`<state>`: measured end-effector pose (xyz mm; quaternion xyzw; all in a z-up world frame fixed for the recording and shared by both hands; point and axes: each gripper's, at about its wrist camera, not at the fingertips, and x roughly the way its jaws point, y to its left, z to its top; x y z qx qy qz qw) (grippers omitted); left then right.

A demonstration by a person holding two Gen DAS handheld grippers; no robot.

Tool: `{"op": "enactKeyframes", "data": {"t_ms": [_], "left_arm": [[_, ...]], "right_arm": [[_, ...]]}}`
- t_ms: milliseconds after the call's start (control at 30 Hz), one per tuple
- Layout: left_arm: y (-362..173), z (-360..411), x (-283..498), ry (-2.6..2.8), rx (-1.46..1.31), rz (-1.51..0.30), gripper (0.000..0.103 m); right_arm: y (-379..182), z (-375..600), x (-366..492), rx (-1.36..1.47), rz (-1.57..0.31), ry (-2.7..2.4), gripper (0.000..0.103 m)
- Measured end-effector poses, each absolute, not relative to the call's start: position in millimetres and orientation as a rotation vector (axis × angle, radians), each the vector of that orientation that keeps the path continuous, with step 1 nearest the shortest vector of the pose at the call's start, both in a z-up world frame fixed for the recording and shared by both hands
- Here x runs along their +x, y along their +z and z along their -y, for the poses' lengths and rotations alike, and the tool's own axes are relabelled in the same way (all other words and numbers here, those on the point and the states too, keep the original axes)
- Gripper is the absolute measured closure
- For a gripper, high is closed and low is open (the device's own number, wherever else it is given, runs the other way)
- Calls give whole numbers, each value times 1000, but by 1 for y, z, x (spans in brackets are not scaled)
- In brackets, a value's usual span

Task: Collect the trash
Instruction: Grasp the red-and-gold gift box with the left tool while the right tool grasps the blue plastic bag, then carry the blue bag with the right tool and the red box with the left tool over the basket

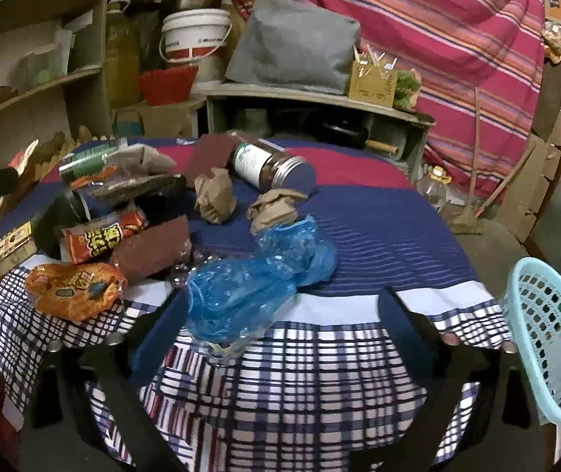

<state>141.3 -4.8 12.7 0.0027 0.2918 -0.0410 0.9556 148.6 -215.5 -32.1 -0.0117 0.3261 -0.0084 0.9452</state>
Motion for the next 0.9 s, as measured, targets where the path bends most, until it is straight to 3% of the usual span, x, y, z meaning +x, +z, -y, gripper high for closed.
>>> {"op": "enactKeyframes", "data": {"t_ms": [100,167,333,433,600,900], "left_arm": [[4,0,143,-54,32,-626,71],[7,-6,141,-51,23,-619,71],[9,-17,138,-38,-12,-628,71],[9,-14,136,-30,3,-624,71],[14,-6,131,-24,9,-610,71],[28,6,119,-9,8,-573,71]], "right_arm": [[-40,211,157,-4,-694,-4,18],[-45,207,162,-3,-719,4,27],[-53,206,165,23,-751,33,68],[-48,213,159,53,-717,26,79],[-37,218,151,42,-663,-3,85],[-6,230,121,29,-573,-10,85]]}}
